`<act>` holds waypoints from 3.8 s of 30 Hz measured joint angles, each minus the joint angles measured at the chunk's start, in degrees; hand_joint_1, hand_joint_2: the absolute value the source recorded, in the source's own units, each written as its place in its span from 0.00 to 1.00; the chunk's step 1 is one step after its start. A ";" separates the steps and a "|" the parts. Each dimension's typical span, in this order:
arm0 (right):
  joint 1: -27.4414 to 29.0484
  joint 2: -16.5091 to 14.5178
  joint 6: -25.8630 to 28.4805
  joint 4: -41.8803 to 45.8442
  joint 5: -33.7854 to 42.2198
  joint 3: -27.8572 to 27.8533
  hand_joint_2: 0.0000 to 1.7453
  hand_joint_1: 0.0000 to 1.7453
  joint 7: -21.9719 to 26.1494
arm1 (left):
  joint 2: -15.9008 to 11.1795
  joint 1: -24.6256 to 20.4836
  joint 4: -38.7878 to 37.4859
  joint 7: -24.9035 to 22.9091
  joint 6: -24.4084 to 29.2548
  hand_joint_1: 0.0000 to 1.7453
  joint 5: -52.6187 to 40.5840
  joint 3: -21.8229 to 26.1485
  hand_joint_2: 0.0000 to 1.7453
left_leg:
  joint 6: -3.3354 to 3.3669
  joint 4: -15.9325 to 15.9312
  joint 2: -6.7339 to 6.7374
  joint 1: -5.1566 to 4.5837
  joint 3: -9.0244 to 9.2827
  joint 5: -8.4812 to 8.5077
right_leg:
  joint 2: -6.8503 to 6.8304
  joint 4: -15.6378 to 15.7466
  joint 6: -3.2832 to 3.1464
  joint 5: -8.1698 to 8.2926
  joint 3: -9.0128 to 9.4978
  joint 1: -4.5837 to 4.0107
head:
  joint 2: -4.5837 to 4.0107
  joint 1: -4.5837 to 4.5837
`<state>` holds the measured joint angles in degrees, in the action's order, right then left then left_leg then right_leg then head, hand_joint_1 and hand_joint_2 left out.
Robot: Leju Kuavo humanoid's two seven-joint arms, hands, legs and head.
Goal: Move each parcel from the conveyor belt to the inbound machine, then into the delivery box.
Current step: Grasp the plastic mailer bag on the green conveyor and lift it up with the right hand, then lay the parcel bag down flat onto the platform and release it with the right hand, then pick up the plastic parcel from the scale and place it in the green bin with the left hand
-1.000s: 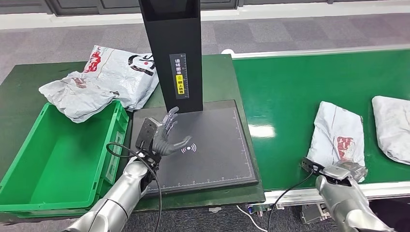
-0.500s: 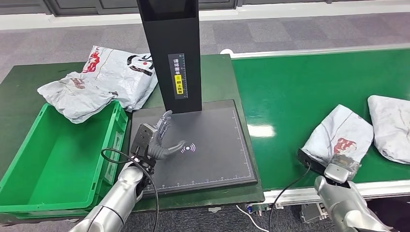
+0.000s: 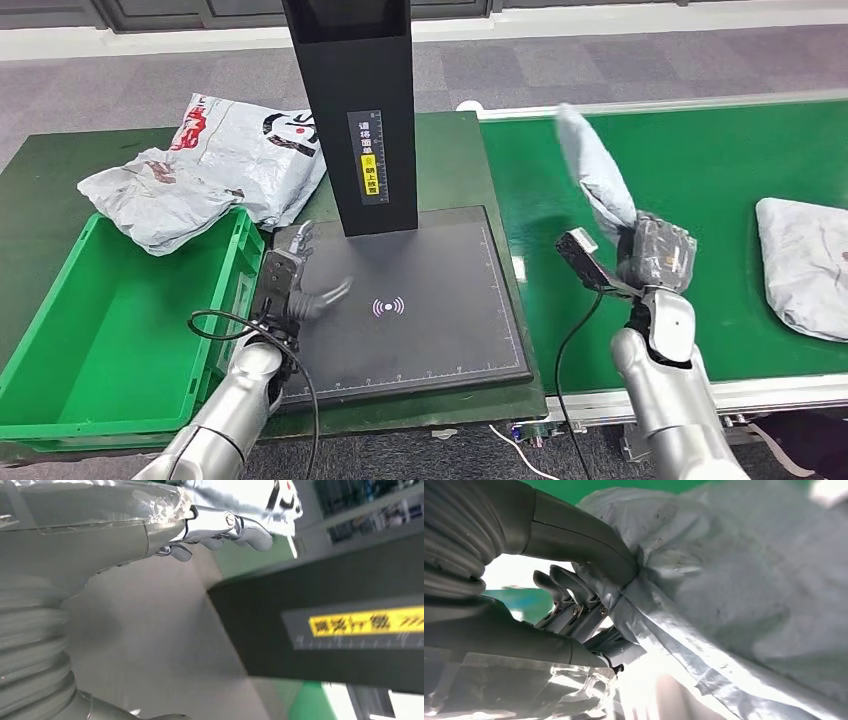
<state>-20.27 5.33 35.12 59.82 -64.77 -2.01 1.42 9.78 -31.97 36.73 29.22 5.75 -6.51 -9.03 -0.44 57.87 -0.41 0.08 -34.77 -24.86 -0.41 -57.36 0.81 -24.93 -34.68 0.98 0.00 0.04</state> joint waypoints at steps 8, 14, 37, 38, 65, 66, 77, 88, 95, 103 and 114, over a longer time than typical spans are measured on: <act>1.74 -3.53 -3.18 9.57 3.66 7.83 1.00 1.00 3.43 | -0.31 -2.90 -1.05 0.22 1.05 0.00 -0.23 0.86 1.00 | -0.01 0.00 -0.02 0.00 0.00 0.01 | -0.03 0.00 0.00 0.00 0.01 0.00 | 0.00 0.00; 3.96 -5.68 -17.51 13.50 8.52 16.90 1.00 1.00 2.74 | -0.37 -4.80 -1.56 -0.10 1.65 0.00 -1.74 1.00 1.00 | -0.03 0.00 0.06 0.01 0.01 -0.01 | 0.10 0.00 -0.01 -0.01 -0.05 -0.01 | 0.00 0.00; 3.40 -2.68 -32.19 9.30 22.44 44.99 1.00 0.00 2.61 | 0.69 -7.86 -3.10 -0.81 0.46 0.00 -3.12 1.00 1.00 | -0.07 -0.01 0.10 0.04 0.04 -0.04 | 0.13 0.01 -0.10 -0.06 -0.04 -0.03 | 0.00 0.00; 3.33 -2.68 -31.42 9.19 22.38 45.09 1.00 0.00 2.51 | 0.76 -7.94 -3.10 -0.82 0.52 0.00 -3.17 1.00 1.00 | -0.07 -0.01 0.10 0.04 0.04 -0.04 | 0.13 0.01 -0.10 -0.06 -0.04 -0.03 | 0.00 0.00; 1.90 -5.97 -13.89 9.39 65.61 27.09 1.00 0.00 23.46 | 1.58 -8.74 -2.54 -0.67 -1.33 0.00 -9.36 -4.39 1.00 | -0.07 0.00 0.04 0.03 0.01 -0.03 | 0.08 0.01 -0.10 -0.05 -0.03 -0.02 | 0.00 0.00; 1.64 -5.98 -14.83 9.23 67.67 25.87 1.00 0.00 23.38 | 1.45 -8.68 -2.64 -1.25 -2.56 0.00 -11.21 -5.88 1.00 | -0.07 0.00 0.04 0.02 0.01 -0.04 | 0.08 0.01 -0.09 -0.05 -0.03 -0.01 | 0.00 0.00; -1.59 -6.13 -17.69 3.63 71.38 16.39 1.00 0.00 23.70 | 0.66 -7.75 -7.37 -7.77 -6.68 0.00 -32.15 -25.27 1.00 | -0.06 0.00 0.05 0.01 0.02 -0.04 | 0.10 0.01 -0.09 -0.05 -0.04 -0.01 | 0.00 0.00; -2.09 -6.44 -17.81 1.29 71.26 14.75 1.00 0.00 23.71 | 0.54 -8.00 -8.94 -8.04 -6.43 0.00 -32.39 -28.92 1.00 | -0.06 0.00 0.05 0.02 0.02 -0.04 | 0.10 0.00 -0.09 -0.05 -0.02 -0.01 | 0.00 0.00; -2.30 -6.55 -17.80 0.60 70.95 14.53 1.00 0.00 23.56 | 0.48 -8.29 -9.32 -8.26 -6.42 0.26 -33.38 -29.81 1.00 | -0.06 0.00 0.05 0.02 0.03 -0.04 | 0.09 0.00 -0.09 -0.05 -0.01 -0.01 | 0.00 0.00; -3.22 -7.06 -19.01 -0.07 68.40 14.25 1.00 0.00 22.21 | 0.21 -9.78 -10.70 -10.01 -13.32 1.00 -42.43 -34.84 1.00 | 0.00 -0.01 -0.11 0.02 0.28 -0.08 | -0.15 0.02 -0.04 -0.13 0.37 -0.01 | 0.00 0.00; -2.10 -8.33 -18.33 1.48 64.34 14.25 1.00 0.00 21.31 | 0.07 -12.29 -11.91 -8.29 -14.93 1.00 -43.40 -37.00 1.00 | -0.02 -0.01 0.02 0.02 0.54 -0.07 | -0.04 0.03 -0.07 -0.07 0.52 -0.02 | 0.00 -0.01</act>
<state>-22.37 -3.00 16.80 61.31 -0.44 12.24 22.73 9.85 -44.26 24.82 20.92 -9.17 -49.91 -46.03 -0.46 57.86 -0.39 0.09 -34.22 -24.92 -0.45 -57.33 0.74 -25.00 -34.15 0.96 0.00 0.04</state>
